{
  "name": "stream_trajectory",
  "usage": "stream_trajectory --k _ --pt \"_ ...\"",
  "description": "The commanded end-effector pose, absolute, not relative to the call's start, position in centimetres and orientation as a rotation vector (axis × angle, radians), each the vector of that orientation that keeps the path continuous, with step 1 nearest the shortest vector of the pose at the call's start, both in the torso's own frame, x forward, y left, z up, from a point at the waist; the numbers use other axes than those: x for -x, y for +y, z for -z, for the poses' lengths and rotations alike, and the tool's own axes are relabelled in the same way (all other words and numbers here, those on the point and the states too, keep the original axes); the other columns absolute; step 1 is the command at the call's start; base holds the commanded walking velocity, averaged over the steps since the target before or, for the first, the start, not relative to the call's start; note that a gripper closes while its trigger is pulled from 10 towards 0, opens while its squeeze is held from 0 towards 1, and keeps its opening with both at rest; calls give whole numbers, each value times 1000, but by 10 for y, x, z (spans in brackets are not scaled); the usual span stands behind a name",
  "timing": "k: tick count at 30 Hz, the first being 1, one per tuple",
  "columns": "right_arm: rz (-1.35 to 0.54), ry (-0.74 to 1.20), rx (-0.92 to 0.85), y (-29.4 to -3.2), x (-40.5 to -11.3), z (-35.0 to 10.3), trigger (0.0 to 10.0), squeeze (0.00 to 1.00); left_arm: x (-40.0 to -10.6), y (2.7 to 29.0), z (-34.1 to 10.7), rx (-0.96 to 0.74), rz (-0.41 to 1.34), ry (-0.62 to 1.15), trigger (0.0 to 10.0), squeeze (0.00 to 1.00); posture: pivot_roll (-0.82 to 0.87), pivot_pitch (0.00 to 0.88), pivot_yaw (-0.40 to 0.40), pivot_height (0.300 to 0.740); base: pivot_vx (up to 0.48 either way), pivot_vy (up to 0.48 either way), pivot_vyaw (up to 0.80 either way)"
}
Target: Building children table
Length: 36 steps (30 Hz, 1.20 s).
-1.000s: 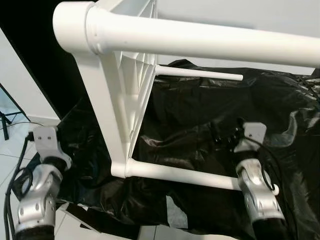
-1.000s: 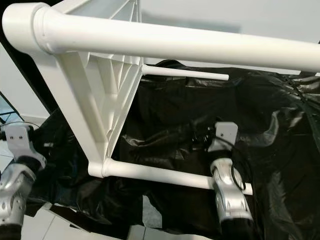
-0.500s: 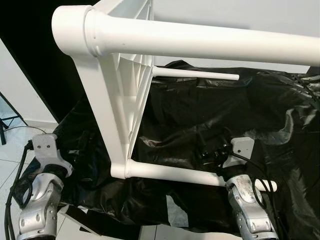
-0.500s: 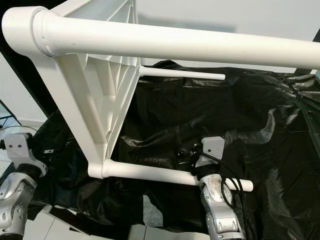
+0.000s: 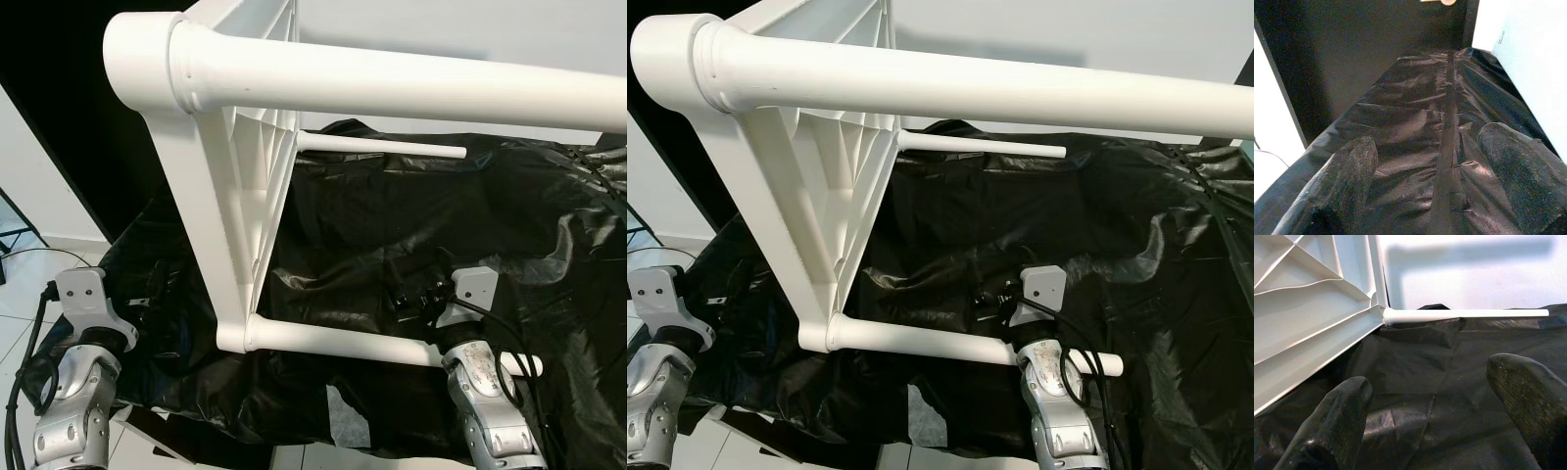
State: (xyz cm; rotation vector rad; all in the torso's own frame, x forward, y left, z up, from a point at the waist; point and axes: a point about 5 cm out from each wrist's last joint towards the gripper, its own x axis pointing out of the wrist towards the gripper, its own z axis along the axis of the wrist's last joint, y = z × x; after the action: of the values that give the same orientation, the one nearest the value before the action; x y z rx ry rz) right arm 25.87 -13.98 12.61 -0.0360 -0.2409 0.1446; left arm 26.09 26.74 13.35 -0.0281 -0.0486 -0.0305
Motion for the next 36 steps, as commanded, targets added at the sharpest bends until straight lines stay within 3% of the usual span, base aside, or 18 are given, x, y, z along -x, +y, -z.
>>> stream_trajectory --k 1,16,36 --pt "-143 -234 35 -141 -259 -126 10000 0 -259 265 -136 31 58 -62 10000 0 52 0 -23 740 0 0 0" --pt "-145 -225 32 -140 -259 -125 10000 0 -258 268 -135 32 51 -50 10000 0 57 0 -26 740 0 0 0" --pt "-147 -218 38 -141 -258 -124 10000 0 -260 268 -133 32 54 -32 10000 0 58 0 -26 740 -265 0 0"
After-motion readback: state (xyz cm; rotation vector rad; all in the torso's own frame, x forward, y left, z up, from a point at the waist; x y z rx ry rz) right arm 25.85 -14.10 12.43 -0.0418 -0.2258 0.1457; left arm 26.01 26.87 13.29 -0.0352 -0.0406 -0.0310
